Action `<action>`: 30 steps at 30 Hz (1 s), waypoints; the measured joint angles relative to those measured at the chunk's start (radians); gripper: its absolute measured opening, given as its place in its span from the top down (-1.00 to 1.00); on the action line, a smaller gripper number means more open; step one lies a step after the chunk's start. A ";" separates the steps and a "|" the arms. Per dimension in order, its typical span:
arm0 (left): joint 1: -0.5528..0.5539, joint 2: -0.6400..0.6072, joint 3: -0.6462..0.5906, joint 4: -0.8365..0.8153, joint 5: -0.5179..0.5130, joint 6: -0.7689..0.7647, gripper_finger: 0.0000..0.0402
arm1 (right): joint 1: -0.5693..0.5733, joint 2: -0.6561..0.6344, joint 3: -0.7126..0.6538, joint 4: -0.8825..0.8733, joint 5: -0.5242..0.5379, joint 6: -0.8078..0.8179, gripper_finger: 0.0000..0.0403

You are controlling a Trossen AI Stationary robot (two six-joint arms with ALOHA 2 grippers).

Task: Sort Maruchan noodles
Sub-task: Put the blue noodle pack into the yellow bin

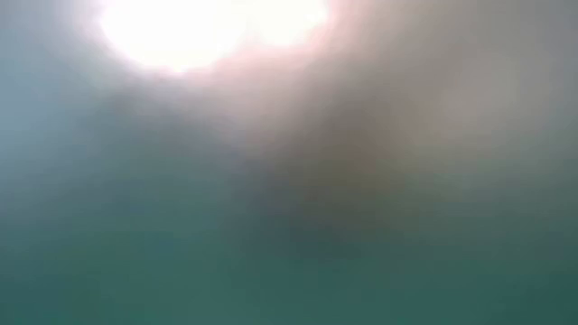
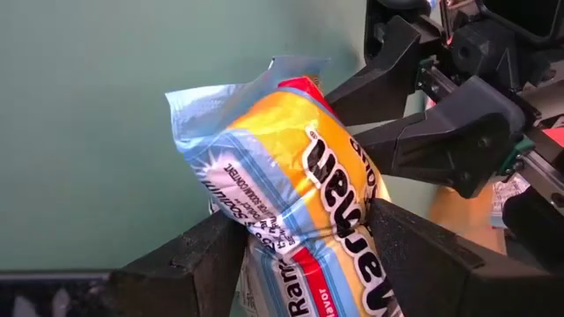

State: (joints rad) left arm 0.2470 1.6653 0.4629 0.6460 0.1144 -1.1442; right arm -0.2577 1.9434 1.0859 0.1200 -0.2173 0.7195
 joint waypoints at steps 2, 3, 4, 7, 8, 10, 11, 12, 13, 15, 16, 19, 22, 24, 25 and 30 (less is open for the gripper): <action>0.000 -0.001 0.000 0.001 0.002 0.001 -0.06 | 0.000 0.000 0.000 0.000 -0.003 -0.009 0.36; 0.000 -0.003 0.000 0.001 0.004 0.000 -0.03 | 0.000 -0.004 0.000 0.000 -0.010 -0.020 0.36; 0.000 -0.003 0.000 0.002 0.007 0.000 0.01 | 0.000 -0.006 0.000 -0.003 -0.015 -0.029 0.36; 0.000 -0.003 0.000 0.005 0.025 0.000 0.19 | -0.004 -0.025 -0.001 -0.017 -0.025 -0.052 0.36; 0.000 -0.002 0.000 0.008 0.033 -0.001 0.26 | -0.006 -0.035 -0.002 -0.022 -0.028 -0.064 0.36; -0.002 -0.002 0.000 0.008 0.041 -0.002 0.42 | -0.013 -0.055 -0.005 -0.035 -0.028 -0.088 0.36; -0.002 -0.002 0.000 0.008 0.042 -0.002 0.50 | -0.017 -0.066 -0.005 -0.040 -0.029 -0.092 0.35; -0.002 -0.002 0.000 0.008 0.042 -0.002 0.58 | -0.023 -0.079 -0.005 -0.049 -0.029 -0.093 0.35; -0.002 -0.002 0.000 0.008 0.042 -0.002 0.66 | -0.029 -0.093 -0.005 -0.059 -0.028 -0.095 0.34; -0.002 -0.002 0.000 0.009 0.043 0.002 0.81 | -0.042 -0.124 -0.005 -0.093 -0.027 -0.103 0.31; -0.001 -0.002 0.000 0.009 0.043 0.004 0.88 | -0.049 -0.138 -0.004 -0.117 -0.027 -0.108 0.28; 0.005 -0.002 0.001 0.019 0.078 0.041 0.97 | -0.073 -0.185 -0.005 -0.199 -0.050 -0.131 0.16; 0.020 -0.002 0.011 0.019 0.167 0.127 0.97 | -0.095 -0.241 -0.003 -0.230 -0.099 -0.145 0.01; 0.032 -0.002 0.028 0.017 0.247 0.204 0.99 | -0.105 -0.273 -0.003 -0.234 -0.144 -0.150 -0.09; 0.038 -0.002 0.038 0.016 0.293 0.248 0.99 | -0.110 -0.285 -0.002 -0.233 -0.172 -0.161 -0.13; 0.067 -0.001 0.121 -0.020 0.466 0.432 1.00 | -0.116 -0.322 0.001 -0.230 -0.329 -0.257 -0.26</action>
State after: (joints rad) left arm 0.3137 1.6642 0.5836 0.6264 0.5802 -0.7127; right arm -0.3737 1.6214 1.0866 -0.1097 -0.5462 0.4627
